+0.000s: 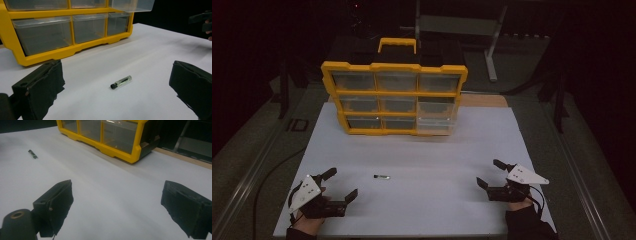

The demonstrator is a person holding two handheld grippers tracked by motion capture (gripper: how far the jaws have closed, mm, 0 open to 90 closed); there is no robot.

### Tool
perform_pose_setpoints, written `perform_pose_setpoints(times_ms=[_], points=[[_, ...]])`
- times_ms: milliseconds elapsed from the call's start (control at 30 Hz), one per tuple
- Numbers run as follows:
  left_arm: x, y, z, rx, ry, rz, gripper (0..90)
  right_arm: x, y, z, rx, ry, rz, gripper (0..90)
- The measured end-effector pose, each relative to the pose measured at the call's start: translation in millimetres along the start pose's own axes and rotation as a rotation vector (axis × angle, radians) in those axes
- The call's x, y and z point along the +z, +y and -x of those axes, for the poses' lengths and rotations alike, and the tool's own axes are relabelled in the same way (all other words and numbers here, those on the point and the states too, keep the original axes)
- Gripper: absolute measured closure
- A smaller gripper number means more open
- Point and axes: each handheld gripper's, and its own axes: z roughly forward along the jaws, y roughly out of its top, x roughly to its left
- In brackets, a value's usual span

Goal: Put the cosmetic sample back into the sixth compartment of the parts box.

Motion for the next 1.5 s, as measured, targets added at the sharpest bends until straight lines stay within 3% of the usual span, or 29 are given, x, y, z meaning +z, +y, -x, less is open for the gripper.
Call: perform_pose_setpoints(times_ms=[467,700,933,1067,1200,1400,1500], points=[[-5.3,30.3,-4.7,0.019,-0.009,-0.043,0.0,1.3,1.4,-1.0,-0.002,0.013,0.002,10.6],[-3.8,58.9,-9.7,0.024,-0.024,-0.064,0.1,0.6,3.0,-1.7,0.002,0.014,0.007,10.5],[6.7,92.7,-20.9,0.022,-0.106,-0.029,0.0,1.7,3.1,-2.4,-0.002,0.025,0.009,10.6],[15.1,105.8,-24.0,0.051,-0.16,-0.028,0.0,1.8,3.0,-2.1,-0.001,0.028,0.01,10.6],[23.8,112.5,-26.4,0.079,-0.199,-0.026,0.0,2.6,2.6,-2.4,0.003,0.032,0.007,10.6],[35.8,115.5,-30.6,0.112,-0.29,-0.029,0.0,2.7,2.8,-2.4,-0.001,0.034,0.008,10.6],[41.2,116.0,-30.5,0.134,-0.311,-0.04,0.0,3.0,2.6,-2.3,0.002,0.035,0.007,10.5]])
